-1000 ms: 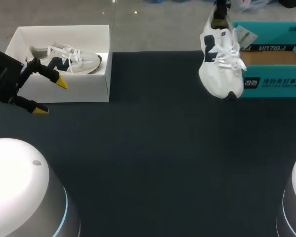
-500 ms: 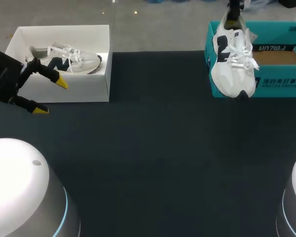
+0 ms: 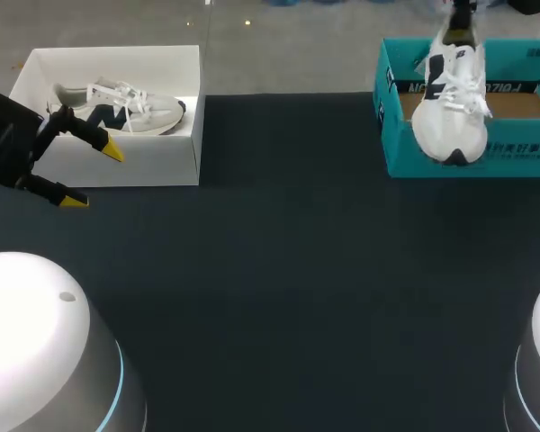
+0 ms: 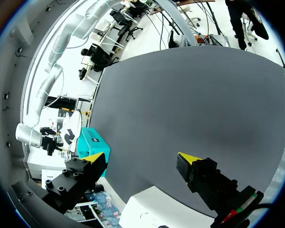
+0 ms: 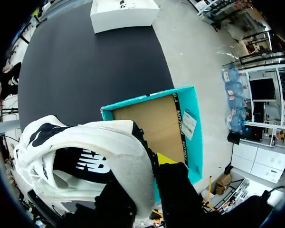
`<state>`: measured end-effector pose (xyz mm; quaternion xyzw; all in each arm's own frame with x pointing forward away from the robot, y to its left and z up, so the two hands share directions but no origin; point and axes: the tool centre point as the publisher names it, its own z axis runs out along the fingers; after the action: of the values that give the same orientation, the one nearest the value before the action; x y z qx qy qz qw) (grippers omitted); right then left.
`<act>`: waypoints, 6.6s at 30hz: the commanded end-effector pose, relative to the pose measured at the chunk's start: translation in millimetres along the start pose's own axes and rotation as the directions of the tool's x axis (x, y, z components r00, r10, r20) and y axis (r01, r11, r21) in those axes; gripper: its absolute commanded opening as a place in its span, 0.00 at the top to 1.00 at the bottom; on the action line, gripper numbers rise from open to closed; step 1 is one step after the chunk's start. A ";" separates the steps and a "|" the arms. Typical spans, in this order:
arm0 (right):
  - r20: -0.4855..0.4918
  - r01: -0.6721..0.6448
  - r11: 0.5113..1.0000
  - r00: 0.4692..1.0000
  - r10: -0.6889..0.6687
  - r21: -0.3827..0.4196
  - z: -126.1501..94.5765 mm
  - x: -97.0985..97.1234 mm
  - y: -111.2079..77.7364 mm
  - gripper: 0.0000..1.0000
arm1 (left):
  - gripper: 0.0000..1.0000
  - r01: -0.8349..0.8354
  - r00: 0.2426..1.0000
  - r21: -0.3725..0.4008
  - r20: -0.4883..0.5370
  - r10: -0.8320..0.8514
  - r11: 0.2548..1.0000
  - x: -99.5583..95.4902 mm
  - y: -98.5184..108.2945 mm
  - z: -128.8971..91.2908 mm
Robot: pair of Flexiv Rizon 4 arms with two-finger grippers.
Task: Take the shoe out of the shoebox, open the shoe tongue, remove and reinsert the insole, then place the shoe into the shoebox
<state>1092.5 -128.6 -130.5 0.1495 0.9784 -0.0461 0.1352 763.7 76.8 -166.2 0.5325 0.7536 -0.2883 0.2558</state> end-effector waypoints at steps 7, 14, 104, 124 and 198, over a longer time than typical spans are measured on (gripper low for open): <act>-0.012 0.110 0.992 0.994 -0.111 -0.056 7.5 -72.8 -87.4 1.00 | 0.00 0.001 1.000 -0.001 -0.004 -0.001 1.000 -0.2 -0.3 0.2; -0.002 0.133 0.991 0.991 -0.133 0.007 24.8 -65.2 -109.4 1.00 | 0.00 0.001 1.000 -0.001 -0.004 -0.001 1.000 -0.2 -0.3 0.2; 0.139 -0.964 0.168 0.199 0.970 0.207 142.7 -2.3 -195.3 1.00 | 0.00 0.001 1.000 -0.001 -0.004 -0.001 1.000 -0.2 -0.3 0.2; 0.212 -0.961 0.108 0.165 0.963 0.256 212.7 19.8 -204.8 1.00 | 0.00 0.001 1.000 -0.001 -0.004 -0.001 1.000 -0.2 -0.3 0.2; -0.113 -0.949 0.187 0.162 0.980 0.253 106.6 112.5 -186.1 0.00 | 0.00 -0.210 0.836 0.142 -0.486 0.253 0.967 5.6 178.1 -71.1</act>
<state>961.8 -288.4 -254.3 0.7484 0.6632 0.0064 -0.0030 899.9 180.8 -152.3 0.6731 0.7185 -0.0979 0.1454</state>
